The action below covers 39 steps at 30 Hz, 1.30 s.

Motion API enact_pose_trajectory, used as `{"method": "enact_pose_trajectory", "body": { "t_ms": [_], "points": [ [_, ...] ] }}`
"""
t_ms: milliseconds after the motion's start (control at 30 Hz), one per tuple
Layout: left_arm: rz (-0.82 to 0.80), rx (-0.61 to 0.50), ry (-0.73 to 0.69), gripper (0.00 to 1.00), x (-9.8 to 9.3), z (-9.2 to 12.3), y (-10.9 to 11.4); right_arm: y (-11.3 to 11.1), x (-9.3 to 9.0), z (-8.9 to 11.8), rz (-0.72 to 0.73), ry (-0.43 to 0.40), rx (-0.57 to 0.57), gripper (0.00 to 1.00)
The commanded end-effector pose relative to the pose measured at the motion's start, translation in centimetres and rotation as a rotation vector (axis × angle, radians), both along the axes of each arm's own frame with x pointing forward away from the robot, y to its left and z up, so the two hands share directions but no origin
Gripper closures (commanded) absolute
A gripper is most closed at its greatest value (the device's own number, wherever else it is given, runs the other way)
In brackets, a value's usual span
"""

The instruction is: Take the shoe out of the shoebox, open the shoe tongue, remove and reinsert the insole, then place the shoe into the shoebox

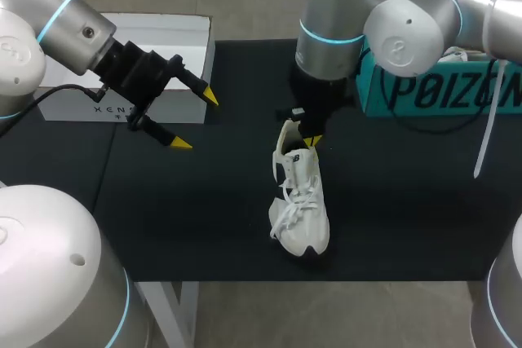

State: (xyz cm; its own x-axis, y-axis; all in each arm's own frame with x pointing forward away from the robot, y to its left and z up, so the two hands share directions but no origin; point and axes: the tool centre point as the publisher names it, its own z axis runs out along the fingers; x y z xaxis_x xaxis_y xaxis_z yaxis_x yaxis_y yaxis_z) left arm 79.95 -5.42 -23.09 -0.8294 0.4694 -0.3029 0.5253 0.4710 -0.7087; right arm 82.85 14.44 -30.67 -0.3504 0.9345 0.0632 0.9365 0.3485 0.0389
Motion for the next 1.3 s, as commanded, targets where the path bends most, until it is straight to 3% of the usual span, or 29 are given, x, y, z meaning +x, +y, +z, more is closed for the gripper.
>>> {"method": "enact_pose_trajectory", "body": {
  "t_ms": [33, 67, 100, 133, 167, 867, 1167, 1200, 1300],
  "points": [
    [-0.001, 0.003, 0.000, 0.00, 0.0, 0.0, 0.0, 0.1, 1.5, 0.3, 0.282, 0.021, 0.015, 1.00],
    [-0.001, 0.003, 0.000, 0.00, 0.0, 0.0, 0.0, 0.2, 1.5, 0.7, 0.401, -0.022, 0.019, 1.00],
    [-0.001, 0.003, 0.000, 0.00, 0.0, 0.0, 0.0, 0.2, 1.5, 0.8, 0.456, -0.016, -0.014, 1.00],
    [-0.001, 0.003, 0.000, 0.00, 0.0, 0.0, 0.0, -0.2, 2.1, 0.7, 0.387, -0.074, -0.105, 0.16],
    [-0.001, 0.003, 0.000, 0.00, 0.0, 0.0, 0.0, -0.2, 2.1, 0.7, 0.387, -0.074, -0.105, 0.00],
    [-0.001, 0.003, 0.000, 0.00, 0.0, 0.0, 0.0, -0.2, 2.1, 0.7, 0.387, -0.074, -0.105, 0.00],
    [-0.001, 0.003, 0.000, 0.00, 0.0, 0.0, 0.0, -1.5, 3.3, 0.2, 0.996, -0.206, 0.211, 0.00],
    [-0.001, 0.003, 0.000, 0.00, 0.0, 0.0, 0.0, -1.7, 3.3, 0.2, 1.063, -0.232, 0.191, 0.00],
    [-0.001, 0.003, 0.000, 0.00, 0.0, 0.0, 0.0, -2.0, 3.6, 0.3, 1.084, -0.227, 0.163, 0.00]
  ]
}}
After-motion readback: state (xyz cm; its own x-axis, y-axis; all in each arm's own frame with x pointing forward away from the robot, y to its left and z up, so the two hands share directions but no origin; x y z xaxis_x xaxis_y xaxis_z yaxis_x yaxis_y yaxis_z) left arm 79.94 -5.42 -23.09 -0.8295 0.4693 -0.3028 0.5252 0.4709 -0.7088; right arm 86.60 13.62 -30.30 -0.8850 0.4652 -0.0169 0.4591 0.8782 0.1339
